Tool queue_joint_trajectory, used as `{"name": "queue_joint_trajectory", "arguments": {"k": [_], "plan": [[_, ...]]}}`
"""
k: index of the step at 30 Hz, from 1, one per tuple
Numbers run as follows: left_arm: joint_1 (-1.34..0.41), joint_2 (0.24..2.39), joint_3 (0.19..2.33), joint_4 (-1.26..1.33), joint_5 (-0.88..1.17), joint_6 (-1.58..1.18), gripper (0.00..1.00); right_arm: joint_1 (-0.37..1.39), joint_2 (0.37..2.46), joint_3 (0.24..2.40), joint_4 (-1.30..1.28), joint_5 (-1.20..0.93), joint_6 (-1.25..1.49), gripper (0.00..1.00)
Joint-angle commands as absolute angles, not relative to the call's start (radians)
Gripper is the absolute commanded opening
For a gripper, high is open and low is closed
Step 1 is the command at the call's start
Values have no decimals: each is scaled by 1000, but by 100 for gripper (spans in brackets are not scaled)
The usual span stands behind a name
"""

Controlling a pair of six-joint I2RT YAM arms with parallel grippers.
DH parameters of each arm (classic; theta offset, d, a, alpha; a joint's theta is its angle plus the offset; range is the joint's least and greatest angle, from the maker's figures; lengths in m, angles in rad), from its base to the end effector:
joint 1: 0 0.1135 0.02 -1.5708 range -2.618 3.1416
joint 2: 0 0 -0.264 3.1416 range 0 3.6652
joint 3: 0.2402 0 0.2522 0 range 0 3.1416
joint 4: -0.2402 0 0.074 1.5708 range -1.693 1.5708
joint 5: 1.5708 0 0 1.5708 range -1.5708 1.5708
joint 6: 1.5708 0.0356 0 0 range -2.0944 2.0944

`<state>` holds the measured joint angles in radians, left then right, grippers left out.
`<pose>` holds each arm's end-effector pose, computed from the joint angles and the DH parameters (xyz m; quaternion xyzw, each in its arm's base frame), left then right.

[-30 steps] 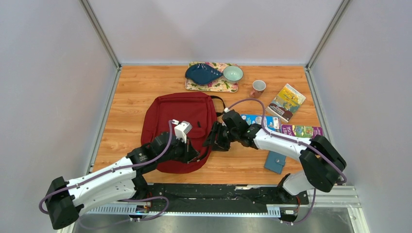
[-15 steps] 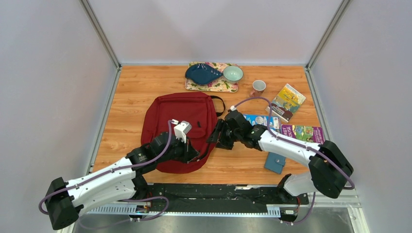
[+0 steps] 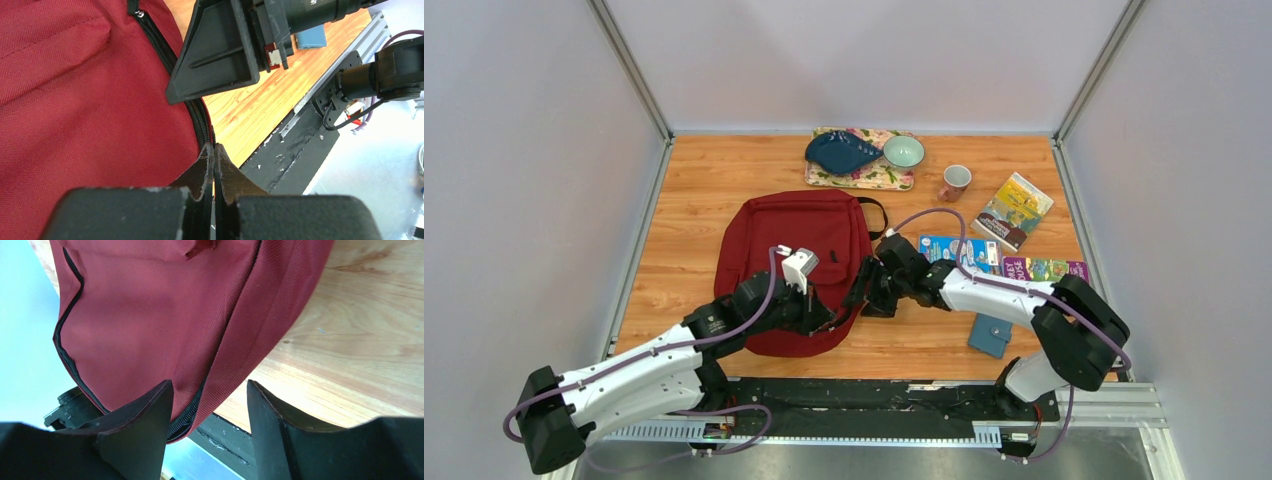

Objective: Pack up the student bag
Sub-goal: Unzip the student bag at the center of the board.

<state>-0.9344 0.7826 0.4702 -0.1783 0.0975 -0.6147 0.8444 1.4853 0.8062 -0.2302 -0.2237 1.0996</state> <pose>0.1047 -0.1475 0.2299 0.1611 0.8418 -0.3891 0.3378 0.1884 0.2239 0.1836 0.0837 0.9369 0.3261 0.0947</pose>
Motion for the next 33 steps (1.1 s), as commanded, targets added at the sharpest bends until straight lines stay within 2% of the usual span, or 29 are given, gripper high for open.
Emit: {"name": "queue_joint_trajectory", "arguments": {"k": [1, 4, 7, 8, 10, 14, 24, 30, 31, 33], "plan": [[-937, 762, 506, -126, 109, -611, 0, 853, 1519, 827, -144, -275, 1121, 59], [-937, 764, 506, -121, 115, -612, 0, 853, 1546, 834, -107, -298, 1131, 58], [-937, 764, 508, -123, 115, -611, 0, 853, 1577, 857, -101, -318, 1126, 50], [-937, 764, 508, -129, 117, -609, 0, 851, 1578, 864, -103, -313, 1123, 35], [-937, 758, 508, -144, 104, -607, 0, 847, 1569, 864, -109, -304, 1105, 21], [-939, 738, 497, -205, 61, -607, 0, 793, 1539, 870, -135, -268, 1065, 0], [-937, 621, 442, -575, -227, -675, 0, 684, 1467, 884, -270, -176, 848, 0], [-939, 512, 379, -623, -244, -724, 0, 589, 1477, 839, -218, -291, 770, 1], [-937, 514, 368, -568, -226, -723, 0, 586, 1480, 845, -216, -313, 766, 14], [-939, 532, 336, -497, -151, -726, 0, 583, 1480, 862, -221, -357, 762, 31]]}}
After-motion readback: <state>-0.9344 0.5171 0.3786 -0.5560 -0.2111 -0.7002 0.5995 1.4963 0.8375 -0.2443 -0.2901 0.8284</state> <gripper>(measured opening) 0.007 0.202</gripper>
